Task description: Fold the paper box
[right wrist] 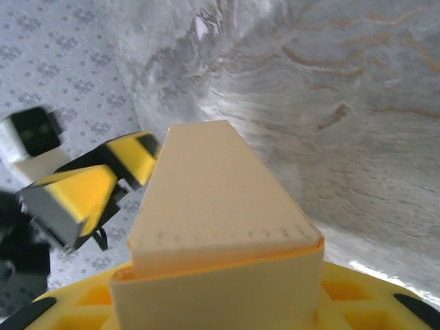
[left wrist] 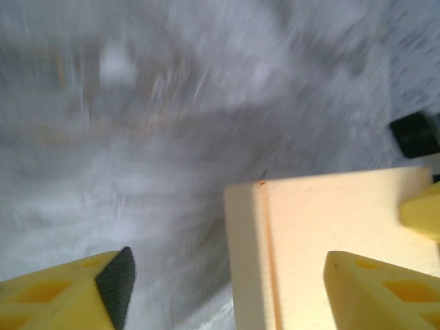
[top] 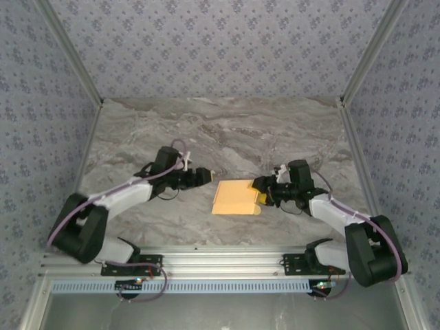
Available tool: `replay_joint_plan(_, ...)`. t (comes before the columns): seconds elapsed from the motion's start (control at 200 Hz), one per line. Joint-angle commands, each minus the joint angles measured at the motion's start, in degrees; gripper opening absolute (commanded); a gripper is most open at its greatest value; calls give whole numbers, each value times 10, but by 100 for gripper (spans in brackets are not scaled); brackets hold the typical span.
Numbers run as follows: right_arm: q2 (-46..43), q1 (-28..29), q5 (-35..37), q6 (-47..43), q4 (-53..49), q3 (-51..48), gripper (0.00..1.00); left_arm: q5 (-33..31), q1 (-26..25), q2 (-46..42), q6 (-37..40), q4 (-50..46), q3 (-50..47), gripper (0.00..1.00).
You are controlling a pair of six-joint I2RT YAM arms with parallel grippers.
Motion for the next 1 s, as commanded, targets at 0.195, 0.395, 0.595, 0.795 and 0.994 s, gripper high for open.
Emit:
replay_joint_plan(0.195, 8, -39, -64, 47, -167, 99, 40, -156, -98, -139, 393, 417, -188, 99)
replay_joint_plan(0.395, 81, -69, -131, -33, -300, 164, 40, -57, -123, -91, 547, 544, -254, 99)
replay_joint_plan(0.595, 98, -119, -162, -103, -397, 184, 39, -50, -162, -129, 649, 435, -255, 97)
replay_joint_plan(0.795, 114, -132, -173, -105, -410, 186, 39, -121, -226, -68, 718, 453, -245, 99)
replay_joint_plan(0.994, 126, -124, -177, -107, -408, 185, 40, -148, -234, 45, 732, 556, -218, 96)
